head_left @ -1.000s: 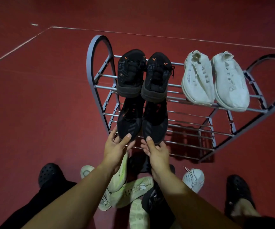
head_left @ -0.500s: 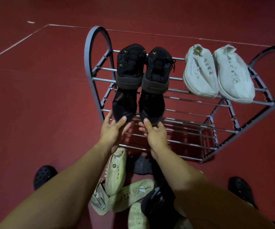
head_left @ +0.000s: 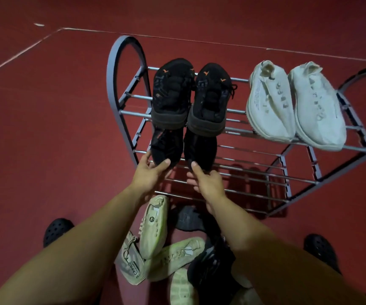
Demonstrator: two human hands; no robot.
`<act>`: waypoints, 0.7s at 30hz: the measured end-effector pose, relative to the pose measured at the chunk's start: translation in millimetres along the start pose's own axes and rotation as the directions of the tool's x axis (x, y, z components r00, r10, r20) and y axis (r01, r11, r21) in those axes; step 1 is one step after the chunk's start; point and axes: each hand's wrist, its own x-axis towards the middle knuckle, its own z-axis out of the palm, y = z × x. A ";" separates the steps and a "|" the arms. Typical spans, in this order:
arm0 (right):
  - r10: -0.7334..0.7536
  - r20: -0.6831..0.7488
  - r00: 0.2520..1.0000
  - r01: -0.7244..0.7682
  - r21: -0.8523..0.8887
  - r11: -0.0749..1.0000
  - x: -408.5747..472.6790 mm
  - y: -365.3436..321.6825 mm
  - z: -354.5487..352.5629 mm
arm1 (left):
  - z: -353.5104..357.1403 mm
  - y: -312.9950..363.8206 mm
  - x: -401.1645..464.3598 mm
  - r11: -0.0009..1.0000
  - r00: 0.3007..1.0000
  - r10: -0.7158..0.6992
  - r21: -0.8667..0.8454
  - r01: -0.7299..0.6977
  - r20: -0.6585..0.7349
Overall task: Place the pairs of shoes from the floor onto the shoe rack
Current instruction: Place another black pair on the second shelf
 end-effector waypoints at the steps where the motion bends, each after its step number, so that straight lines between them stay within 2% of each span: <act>1: 0.006 -0.002 1.000 -0.006 -0.021 1.000 -0.8 1.6 -2.6 | -2.0 0.1 -1.4 0.999 1.000 0.006 0.047 -0.007 0.008; 5: -0.020 0.047 0.999 0.026 -0.130 0.991 -8.4 7.2 -9.9 | -1.7 -0.4 -15.6 0.956 0.995 0.098 0.277 -0.095 0.003; 9: -0.016 0.116 0.993 0.058 -0.370 0.927 -26.1 31.9 -28.9 | -14.7 -25.5 -35.2 0.888 0.994 0.106 0.447 -0.102 0.017; 13: 0.087 0.180 0.980 0.021 -0.528 0.849 -40.1 76.1 -56.3 | -48.5 -69.5 -47.0 0.803 0.998 -0.038 0.593 0.065 -0.058; 18: 0.235 0.258 0.937 -0.007 -0.659 0.752 -36.0 147.4 -67.4 | -102.3 -129.7 -53.7 0.692 0.959 -0.199 0.664 0.282 -0.200; 21: 0.300 0.251 0.920 -0.025 -0.727 0.686 -26.8 189.7 -60.4 | -124.9 -165.2 -58.7 0.622 0.928 -0.301 0.692 0.365 -0.219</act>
